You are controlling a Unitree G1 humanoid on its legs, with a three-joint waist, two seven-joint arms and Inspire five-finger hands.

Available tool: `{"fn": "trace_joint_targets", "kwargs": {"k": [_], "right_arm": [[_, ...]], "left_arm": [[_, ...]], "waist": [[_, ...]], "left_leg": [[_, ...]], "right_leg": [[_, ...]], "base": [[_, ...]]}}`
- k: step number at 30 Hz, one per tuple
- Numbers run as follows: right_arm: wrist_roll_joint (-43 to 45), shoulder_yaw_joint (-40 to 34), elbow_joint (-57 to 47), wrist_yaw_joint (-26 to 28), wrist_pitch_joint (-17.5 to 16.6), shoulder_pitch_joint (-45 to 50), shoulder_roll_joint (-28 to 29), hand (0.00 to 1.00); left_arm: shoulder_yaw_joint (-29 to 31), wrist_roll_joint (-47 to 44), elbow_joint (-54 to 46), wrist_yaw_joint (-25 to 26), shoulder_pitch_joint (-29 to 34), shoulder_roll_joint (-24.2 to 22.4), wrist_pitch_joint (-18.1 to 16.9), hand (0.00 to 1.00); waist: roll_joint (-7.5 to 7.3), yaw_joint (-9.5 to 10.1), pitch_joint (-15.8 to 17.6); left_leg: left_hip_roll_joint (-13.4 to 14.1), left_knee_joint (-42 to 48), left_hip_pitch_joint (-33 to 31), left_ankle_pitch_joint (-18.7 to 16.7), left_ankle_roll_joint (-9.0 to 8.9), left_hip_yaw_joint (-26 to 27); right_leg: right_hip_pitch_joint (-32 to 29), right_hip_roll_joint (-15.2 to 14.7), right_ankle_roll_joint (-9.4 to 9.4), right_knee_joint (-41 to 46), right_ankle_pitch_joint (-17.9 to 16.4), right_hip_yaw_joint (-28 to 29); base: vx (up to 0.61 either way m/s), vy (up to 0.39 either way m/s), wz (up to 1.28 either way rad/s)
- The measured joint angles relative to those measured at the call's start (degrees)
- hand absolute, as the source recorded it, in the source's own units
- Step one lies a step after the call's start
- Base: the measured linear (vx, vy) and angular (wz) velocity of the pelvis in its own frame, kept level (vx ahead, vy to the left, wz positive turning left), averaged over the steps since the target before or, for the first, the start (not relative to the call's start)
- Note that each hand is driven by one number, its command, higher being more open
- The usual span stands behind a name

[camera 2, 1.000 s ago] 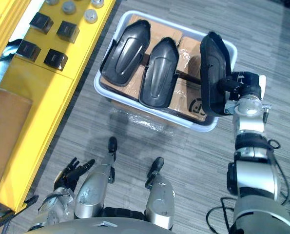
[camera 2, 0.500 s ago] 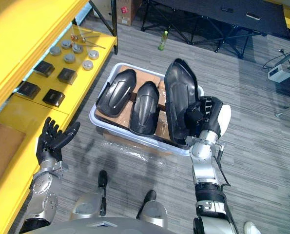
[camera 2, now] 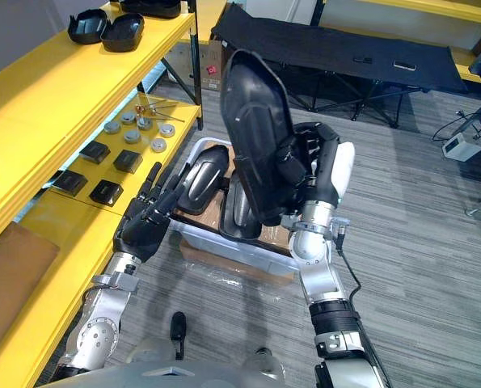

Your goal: Walk over and take three plastic housings, then place them on the shelf

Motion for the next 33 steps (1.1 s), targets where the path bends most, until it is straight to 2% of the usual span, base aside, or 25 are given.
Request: {"fn": "trace_joint_targets", "kwargs": {"k": [6,14,26,30,33], "right_arm": [[-0.04,3.67,0.04,-0.64,-0.13,-0.01,1.77,0.0],[-0.04,8.0,0.21,-0.79,-0.13,-0.04,2.47,0.0],[-0.11,14.49,0.24,-0.68,-0.16,-0.03,4.18,0.0],[-0.2,16.79,1.13,-0.69,-1.91,0.15,4.95,0.0],[-0.28,17.88,2.57,-0.7,-2.56,0.22,5.85,0.0]], "left_arm": [[-1.47,0.24,-0.98,-4.33,0.0,0.42,-0.01,1.0],[-2.51,5.17,-4.89,-4.19,-0.01,0.64,0.01,1.0],[-5.18,14.41,-5.26,2.58,-0.01,2.01,0.94,1.0],[-6.15,16.74,-5.27,7.11,-0.01,2.04,0.94,1.0],[-6.64,16.53,-5.27,8.24,-0.01,2.01,0.93,1.0]], "waist": [[0.39,0.47,-1.53],[-0.06,0.52,-2.67],[-0.08,0.53,-3.04],[-0.24,0.5,-4.1],[-0.54,0.55,-4.65]], "left_leg": [[-0.06,-0.03,-0.21,0.3,0.15,-0.09],[-0.13,-0.04,-0.27,0.56,0.2,-0.34],[-0.1,-0.07,-0.48,0.99,0.3,-0.57],[-0.09,-0.07,-1.42,1.24,0.31,-0.89],[-0.1,-0.06,-1.36,1.35,0.24,-1.08]], "right_leg": [[0.22,0.17,-0.08,-0.88,0.46,-0.21],[0.25,0.17,-0.08,-0.91,0.5,-0.27],[0.29,0.51,-0.38,-2.19,1.06,-0.51],[-0.05,0.72,-0.66,-2.89,1.35,-0.91],[0.06,0.74,-0.55,-2.89,1.43,-1.19]], "base": [[0.0,0.0,0.0],[0.0,0.0,0.0],[-0.01,0.0,0.0],[0.0,-0.005,0.04],[0.0,-0.007,0.03]]}}
